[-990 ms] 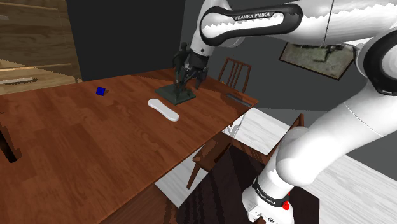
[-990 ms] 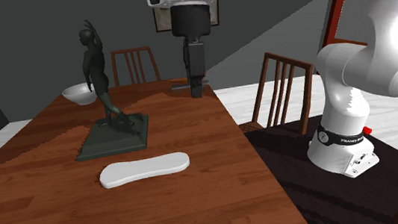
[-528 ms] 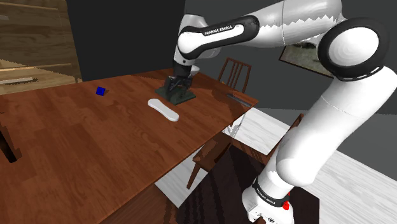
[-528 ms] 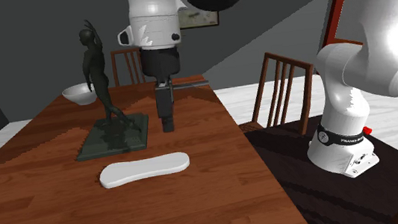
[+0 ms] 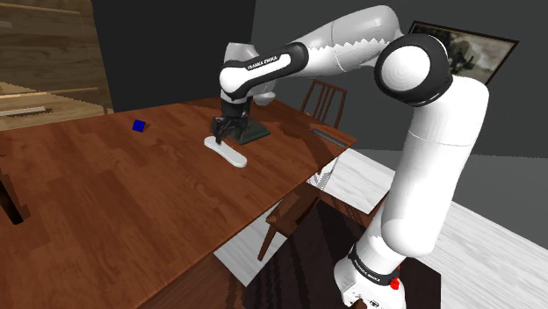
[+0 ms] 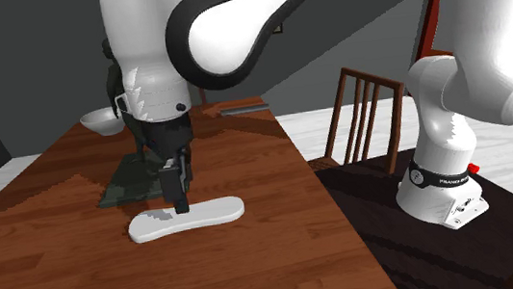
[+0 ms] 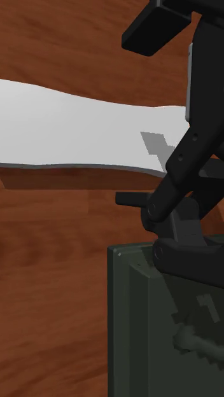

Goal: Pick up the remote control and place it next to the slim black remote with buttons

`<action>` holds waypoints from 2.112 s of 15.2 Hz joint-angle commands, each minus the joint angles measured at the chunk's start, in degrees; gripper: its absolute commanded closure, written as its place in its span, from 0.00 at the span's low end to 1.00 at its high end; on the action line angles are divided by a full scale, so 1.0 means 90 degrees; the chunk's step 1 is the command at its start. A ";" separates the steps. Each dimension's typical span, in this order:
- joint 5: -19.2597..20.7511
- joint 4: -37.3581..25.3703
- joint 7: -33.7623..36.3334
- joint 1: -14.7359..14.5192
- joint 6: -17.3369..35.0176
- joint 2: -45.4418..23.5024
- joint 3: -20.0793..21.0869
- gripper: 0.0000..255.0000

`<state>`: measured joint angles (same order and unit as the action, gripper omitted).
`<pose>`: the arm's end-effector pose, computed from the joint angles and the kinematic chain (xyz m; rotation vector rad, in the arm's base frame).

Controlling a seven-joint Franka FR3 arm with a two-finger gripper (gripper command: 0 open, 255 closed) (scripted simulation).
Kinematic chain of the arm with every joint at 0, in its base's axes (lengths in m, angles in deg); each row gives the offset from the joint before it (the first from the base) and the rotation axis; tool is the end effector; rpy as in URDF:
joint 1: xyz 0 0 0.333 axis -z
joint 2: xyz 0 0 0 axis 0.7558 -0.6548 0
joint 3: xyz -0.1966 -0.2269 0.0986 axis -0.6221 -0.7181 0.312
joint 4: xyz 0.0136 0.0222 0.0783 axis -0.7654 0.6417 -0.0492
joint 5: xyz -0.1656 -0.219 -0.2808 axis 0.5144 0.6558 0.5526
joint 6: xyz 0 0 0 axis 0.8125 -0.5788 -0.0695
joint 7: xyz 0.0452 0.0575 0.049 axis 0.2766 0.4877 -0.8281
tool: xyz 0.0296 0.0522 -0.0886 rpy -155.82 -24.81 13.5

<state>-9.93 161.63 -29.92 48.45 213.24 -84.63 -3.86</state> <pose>0.6080 -0.0009 0.3796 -3.1147 0.1547 -0.0219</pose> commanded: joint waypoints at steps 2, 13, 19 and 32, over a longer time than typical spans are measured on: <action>0.0022 -0.0062 0.0028 -0.0022 0.0202 -0.0281 0.0009 0.00; 0.0012 0.0102 0.0021 -0.0025 0.0610 -0.0525 0.0015 0.00; 0.0012 0.0100 0.0022 -0.0025 0.0608 -0.0525 0.0015 1.00; 0.0026 -0.0123 0.0037 -0.0027 0.0092 -0.0232 0.0011 1.00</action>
<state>-9.71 160.75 -29.55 48.18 214.66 -87.07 -3.74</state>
